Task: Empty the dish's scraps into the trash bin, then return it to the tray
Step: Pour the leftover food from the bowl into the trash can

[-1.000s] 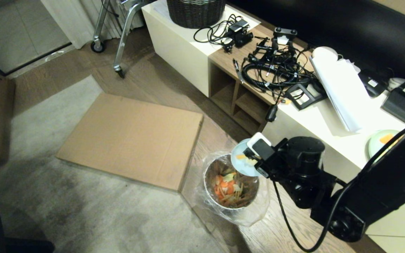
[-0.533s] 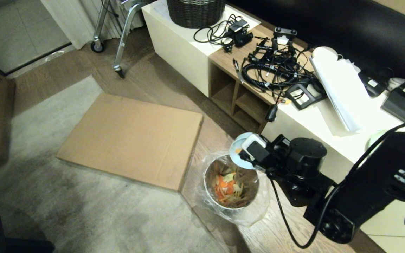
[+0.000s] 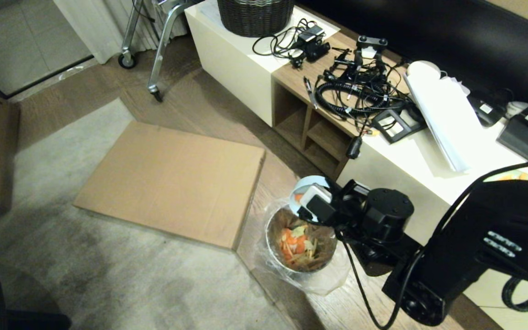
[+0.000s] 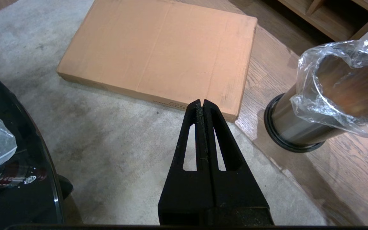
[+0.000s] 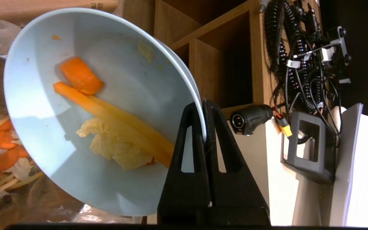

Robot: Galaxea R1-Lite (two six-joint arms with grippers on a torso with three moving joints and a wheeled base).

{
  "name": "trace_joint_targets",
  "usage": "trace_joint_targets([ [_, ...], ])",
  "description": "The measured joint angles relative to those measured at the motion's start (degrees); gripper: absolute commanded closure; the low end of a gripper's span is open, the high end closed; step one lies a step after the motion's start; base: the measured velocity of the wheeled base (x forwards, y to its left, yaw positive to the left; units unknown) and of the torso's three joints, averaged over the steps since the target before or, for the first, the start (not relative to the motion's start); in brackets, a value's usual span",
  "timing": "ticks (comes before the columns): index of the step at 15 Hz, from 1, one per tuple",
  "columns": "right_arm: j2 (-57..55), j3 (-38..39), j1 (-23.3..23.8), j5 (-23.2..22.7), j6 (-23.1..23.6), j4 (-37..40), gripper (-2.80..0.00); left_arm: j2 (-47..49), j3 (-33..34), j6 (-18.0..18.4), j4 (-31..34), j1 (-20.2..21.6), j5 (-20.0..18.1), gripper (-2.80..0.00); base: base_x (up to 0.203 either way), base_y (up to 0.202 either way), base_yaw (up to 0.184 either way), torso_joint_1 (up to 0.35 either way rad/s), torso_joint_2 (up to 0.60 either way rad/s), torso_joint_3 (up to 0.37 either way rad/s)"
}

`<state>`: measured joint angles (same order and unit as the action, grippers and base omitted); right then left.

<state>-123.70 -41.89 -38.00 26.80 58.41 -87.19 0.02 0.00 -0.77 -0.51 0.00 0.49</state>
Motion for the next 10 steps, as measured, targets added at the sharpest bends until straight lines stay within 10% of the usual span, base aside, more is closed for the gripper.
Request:
trace_joint_targets([
  [10, -0.3, -5.5, 0.2, -3.0, 2.2, 0.0, 0.0, 0.0, 0.0, 0.0, 0.0, 0.0, 0.0, 0.0, 0.0, 0.0, 0.0, 0.0, 0.0, 0.0],
])
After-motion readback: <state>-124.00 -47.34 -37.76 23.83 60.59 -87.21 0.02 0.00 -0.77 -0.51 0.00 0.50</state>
